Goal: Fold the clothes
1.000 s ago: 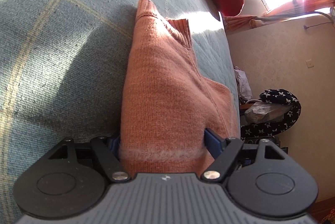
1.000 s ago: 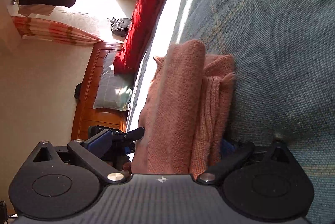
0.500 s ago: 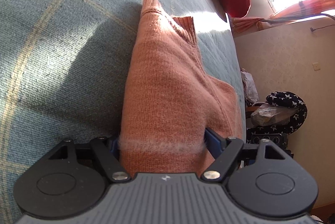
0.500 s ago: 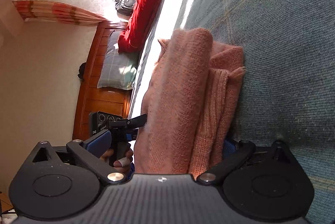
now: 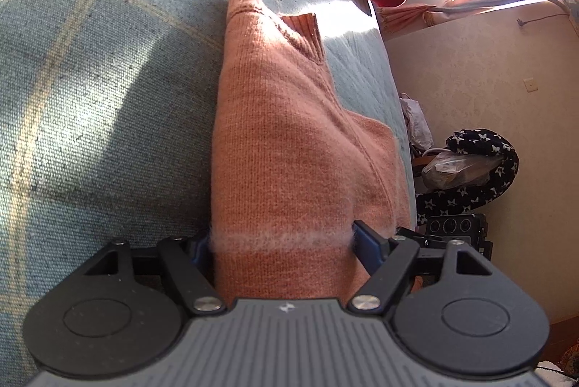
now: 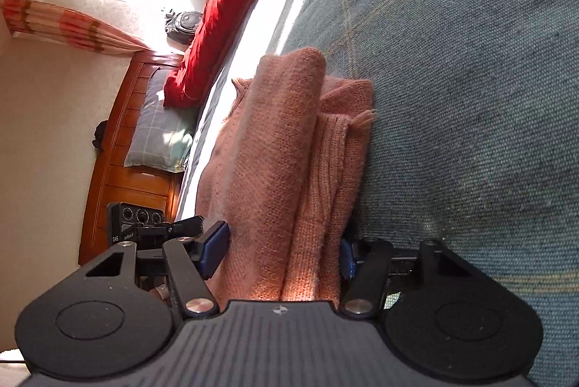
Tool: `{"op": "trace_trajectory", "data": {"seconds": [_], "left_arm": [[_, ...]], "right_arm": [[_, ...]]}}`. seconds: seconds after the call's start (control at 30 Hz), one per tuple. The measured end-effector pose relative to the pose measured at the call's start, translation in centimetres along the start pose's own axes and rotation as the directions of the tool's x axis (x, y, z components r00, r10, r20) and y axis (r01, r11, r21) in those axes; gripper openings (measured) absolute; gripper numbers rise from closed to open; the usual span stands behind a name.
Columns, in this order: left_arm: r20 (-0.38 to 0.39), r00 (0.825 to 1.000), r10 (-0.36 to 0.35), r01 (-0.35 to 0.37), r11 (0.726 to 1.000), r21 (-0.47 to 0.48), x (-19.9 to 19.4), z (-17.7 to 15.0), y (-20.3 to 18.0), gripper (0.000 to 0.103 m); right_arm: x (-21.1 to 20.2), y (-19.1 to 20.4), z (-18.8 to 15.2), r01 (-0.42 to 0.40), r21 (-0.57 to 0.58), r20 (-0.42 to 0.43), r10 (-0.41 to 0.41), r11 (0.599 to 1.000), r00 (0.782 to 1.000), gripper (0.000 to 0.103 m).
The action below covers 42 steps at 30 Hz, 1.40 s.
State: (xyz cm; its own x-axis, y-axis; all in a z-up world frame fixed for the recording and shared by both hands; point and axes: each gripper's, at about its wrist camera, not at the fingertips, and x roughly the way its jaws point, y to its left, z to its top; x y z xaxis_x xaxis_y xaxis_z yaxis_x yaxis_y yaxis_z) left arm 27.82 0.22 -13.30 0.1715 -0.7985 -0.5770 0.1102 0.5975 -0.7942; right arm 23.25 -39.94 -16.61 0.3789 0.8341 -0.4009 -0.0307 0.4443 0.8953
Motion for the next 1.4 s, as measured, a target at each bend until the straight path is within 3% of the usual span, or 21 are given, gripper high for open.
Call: {"op": "trace_trajectory", "data": {"seconds": [0.27,0.5,0.73,0.9,1.03,1.17,1.3,1.4], "left_arm": [[0.009,1.000,-0.008,0.007,0.999,0.046,0.1,0.3,-0.1,0.072],[0.024,1.000,-0.017,0.014,0.995,0.102,-0.7,0.3,-0.7,0.069],[0.064,0.997,-0.034,0.026,0.992,0.122,-4.3,-0.2,-1.3,0.065],[0.159,0.987,-0.002,-0.015,0.995,0.104,-9.5,-0.8,-0.2,0.060],[0.259,0.965,0.049,-0.074,0.993,0.088,-14.7,-1.4,1.2,0.058],[0.350,0.930,0.113,-0.140,0.989,0.051,-20.6,-2.1,2.9,0.058],[0.435,0.879,0.195,-0.216,0.976,0.000,-26.5,-2.7,4.6,0.057],[0.498,0.820,0.281,-0.293,0.955,-0.055,-31.3,-3.0,6.0,0.057]], "right_arm": [[0.3,2.0,-1.6,0.084,-0.017,0.090,-0.082,0.996,0.993,0.067],[1.0,7.1,-2.0,0.213,-0.126,0.092,-0.202,0.969,0.975,0.068],[2.3,12.6,-2.0,0.198,-0.212,0.061,-0.189,0.957,0.980,0.068],[5.8,16.2,-1.7,0.180,-0.267,0.006,-0.185,0.947,0.983,0.068],[10.2,19.0,-1.3,0.129,-0.303,-0.074,-0.158,0.944,0.985,0.068],[15.2,22.2,-1.5,0.073,-0.356,-0.163,-0.140,0.932,0.977,0.068],[21.3,25.5,-1.9,-0.003,-0.380,-0.260,-0.103,0.925,0.960,0.068],[25.9,28.0,-2.2,-0.063,-0.391,-0.332,-0.077,0.918,0.940,0.068]]}}
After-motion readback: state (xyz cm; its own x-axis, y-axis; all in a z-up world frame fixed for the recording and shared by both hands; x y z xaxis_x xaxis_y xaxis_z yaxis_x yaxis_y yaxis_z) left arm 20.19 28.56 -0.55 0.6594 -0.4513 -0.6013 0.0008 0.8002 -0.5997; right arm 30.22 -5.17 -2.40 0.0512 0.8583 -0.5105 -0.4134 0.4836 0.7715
